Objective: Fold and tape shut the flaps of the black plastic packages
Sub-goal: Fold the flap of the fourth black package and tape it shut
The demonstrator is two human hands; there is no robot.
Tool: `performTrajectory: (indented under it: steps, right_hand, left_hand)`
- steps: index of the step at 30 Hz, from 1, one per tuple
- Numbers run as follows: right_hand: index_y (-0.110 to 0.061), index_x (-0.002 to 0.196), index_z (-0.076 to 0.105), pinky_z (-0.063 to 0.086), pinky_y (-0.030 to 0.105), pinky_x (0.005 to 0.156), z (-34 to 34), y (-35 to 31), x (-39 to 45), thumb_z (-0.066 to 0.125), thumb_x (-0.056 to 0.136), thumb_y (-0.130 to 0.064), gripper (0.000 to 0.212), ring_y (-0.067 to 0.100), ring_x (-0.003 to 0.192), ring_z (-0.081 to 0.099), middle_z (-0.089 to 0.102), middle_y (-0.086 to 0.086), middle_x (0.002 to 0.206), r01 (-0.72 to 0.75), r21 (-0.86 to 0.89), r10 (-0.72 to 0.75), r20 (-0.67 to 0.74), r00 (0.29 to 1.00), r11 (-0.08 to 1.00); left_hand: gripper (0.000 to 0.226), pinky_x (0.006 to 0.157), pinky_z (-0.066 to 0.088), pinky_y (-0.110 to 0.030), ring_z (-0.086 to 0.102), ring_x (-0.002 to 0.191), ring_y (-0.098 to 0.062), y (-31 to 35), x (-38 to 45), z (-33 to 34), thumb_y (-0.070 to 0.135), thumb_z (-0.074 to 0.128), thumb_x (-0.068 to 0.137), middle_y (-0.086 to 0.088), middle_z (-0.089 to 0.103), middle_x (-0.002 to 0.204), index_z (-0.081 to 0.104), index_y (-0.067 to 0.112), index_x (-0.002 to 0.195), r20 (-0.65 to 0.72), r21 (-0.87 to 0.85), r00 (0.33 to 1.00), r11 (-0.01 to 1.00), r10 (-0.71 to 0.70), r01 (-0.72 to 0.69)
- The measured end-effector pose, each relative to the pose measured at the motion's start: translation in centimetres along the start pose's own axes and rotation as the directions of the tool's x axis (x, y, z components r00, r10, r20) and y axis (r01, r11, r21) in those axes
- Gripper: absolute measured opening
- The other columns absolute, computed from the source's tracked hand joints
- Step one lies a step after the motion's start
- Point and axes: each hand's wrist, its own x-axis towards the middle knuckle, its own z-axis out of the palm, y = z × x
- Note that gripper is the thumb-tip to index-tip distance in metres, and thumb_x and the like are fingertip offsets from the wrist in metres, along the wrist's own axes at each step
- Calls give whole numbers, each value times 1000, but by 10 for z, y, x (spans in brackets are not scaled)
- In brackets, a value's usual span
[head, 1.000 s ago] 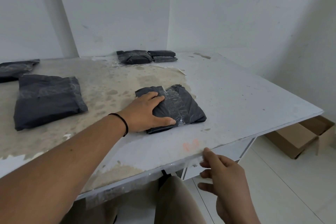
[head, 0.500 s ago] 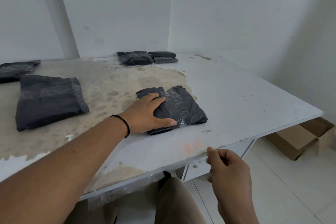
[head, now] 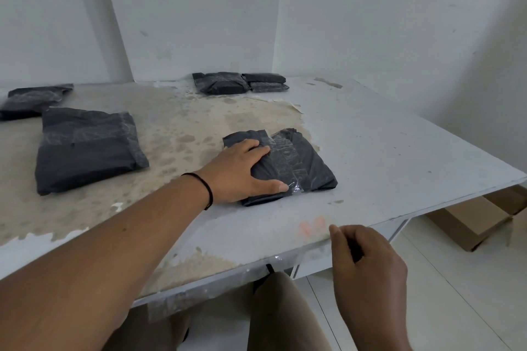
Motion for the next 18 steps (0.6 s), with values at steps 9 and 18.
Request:
performTrajectory:
  steps: [9, 18]
  right_hand:
    - [-18, 77, 67, 44, 37, 68, -8, -31, 4, 52, 86, -33, 24, 6, 71, 51, 60, -13, 73, 389, 57, -384, -71, 920, 920]
    - [-29, 68, 58, 36, -1, 64, -36, -56, 30, 56, 83, -41, 19, -8, 71, 55, 63, -15, 81, 240, 247, -265, 73, 961, 939]
  left_hand:
    - [95, 118, 12, -34, 7, 146, -14, -2, 0, 2, 73, 54, 74, 5, 10, 160, 19, 27, 150, -20, -11, 1000, 1000, -1, 1]
    - [95, 119, 8, -35, 3, 146, -13, -3, -2, 2, 71, 53, 76, 4, 7, 160, 17, 25, 151, -10, -5, 1000, 1000, 9, -9]
